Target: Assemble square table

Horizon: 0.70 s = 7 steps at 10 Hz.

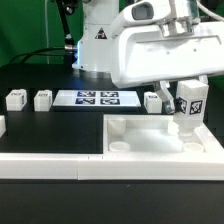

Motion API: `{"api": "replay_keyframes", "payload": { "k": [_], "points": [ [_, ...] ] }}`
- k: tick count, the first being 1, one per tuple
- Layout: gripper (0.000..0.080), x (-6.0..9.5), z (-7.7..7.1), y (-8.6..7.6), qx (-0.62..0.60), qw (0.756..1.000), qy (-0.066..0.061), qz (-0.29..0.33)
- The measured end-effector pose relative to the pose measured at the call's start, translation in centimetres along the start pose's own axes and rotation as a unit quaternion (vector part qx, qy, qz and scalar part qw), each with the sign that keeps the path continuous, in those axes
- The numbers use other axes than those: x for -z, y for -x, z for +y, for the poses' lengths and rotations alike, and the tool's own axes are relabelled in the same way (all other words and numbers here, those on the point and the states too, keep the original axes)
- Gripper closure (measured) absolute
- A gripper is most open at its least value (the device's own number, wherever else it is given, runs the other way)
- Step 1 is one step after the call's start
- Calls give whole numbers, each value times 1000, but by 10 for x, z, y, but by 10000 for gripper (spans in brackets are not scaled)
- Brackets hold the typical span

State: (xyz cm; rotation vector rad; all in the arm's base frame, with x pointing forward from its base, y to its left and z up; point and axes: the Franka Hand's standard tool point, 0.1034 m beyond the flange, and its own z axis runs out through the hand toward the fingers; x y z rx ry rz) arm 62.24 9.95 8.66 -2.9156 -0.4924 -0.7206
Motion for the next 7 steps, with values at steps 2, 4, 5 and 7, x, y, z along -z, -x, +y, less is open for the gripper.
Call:
{"api": "replay_keyframes", "payload": {
  "k": [2, 4, 5, 7],
  "points": [
    [509, -6, -8, 5, 1, 1000, -4, -4],
    [509, -12, -6, 7, -1, 1000, -1, 0],
    [509, -12, -7, 6, 0, 1000, 1, 5],
    [509, -13, -9, 5, 1, 1000, 2, 10]
  ]
}}
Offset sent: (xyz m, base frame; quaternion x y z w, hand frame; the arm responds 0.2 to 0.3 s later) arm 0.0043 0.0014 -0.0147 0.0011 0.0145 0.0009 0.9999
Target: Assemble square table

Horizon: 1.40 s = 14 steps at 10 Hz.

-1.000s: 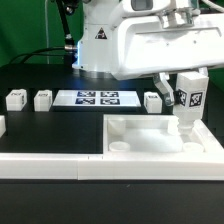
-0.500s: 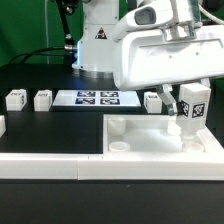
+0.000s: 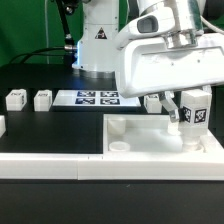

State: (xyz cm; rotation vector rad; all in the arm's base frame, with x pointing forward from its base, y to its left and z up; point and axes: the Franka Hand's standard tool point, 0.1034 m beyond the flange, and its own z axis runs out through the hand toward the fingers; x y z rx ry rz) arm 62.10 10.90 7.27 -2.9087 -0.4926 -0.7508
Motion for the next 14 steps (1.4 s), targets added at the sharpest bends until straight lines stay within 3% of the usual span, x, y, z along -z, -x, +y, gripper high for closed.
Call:
{"api": "replay_keyframes", "payload": {
  "k": [3, 8, 14],
  "points": [
    [509, -1, -4, -1, 2, 1000, -3, -2],
    [509, -6, -7, 7, -6, 998, -31, -63],
    [509, -12, -4, 6, -5, 1000, -6, -14]
  ]
}}
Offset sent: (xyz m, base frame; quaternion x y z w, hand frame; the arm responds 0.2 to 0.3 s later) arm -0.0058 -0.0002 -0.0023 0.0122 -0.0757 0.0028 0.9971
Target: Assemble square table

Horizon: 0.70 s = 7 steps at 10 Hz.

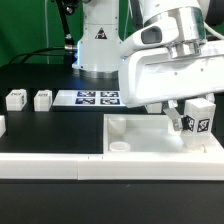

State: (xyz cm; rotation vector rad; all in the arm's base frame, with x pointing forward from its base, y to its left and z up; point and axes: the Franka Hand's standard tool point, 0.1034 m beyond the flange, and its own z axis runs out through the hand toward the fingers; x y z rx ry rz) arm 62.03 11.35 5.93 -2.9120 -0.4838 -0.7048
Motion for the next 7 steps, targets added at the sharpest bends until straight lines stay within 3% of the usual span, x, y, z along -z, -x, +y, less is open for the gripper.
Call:
{"api": "replay_keyframes", "payload": {
  "k": [3, 4, 5, 7],
  "points": [
    [509, 0, 0, 0, 0, 1000, 0, 0],
    [405, 0, 0, 0, 0, 1000, 0, 0],
    [251, 0, 0, 0, 0, 1000, 0, 0],
    [158, 0, 1, 0, 0, 1000, 0, -1]
  ]
}}
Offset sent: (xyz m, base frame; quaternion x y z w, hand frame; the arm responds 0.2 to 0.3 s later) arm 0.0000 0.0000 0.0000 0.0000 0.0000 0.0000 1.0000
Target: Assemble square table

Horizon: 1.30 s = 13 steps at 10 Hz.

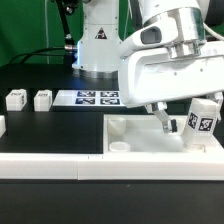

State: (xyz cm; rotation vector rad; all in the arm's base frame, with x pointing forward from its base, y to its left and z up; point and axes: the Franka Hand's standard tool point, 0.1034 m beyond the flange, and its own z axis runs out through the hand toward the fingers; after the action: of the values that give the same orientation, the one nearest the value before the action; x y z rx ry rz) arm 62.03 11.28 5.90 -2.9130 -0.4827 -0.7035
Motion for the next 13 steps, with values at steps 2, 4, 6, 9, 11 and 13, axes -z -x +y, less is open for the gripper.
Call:
{"api": "replay_keyframes", "payload": {
  "k": [2, 4, 6, 9, 11, 13],
  "points": [
    [151, 0, 0, 0, 0, 1000, 0, 0],
    [150, 0, 0, 0, 0, 1000, 0, 0],
    [150, 0, 0, 0, 0, 1000, 0, 0],
    [150, 16, -13, -19, -74, 995, -17, -58],
    [150, 13, -17, -23, -88, 993, -20, -71],
    [150, 16, -25, -19, -92, 982, -52, -159]
  ]
}}
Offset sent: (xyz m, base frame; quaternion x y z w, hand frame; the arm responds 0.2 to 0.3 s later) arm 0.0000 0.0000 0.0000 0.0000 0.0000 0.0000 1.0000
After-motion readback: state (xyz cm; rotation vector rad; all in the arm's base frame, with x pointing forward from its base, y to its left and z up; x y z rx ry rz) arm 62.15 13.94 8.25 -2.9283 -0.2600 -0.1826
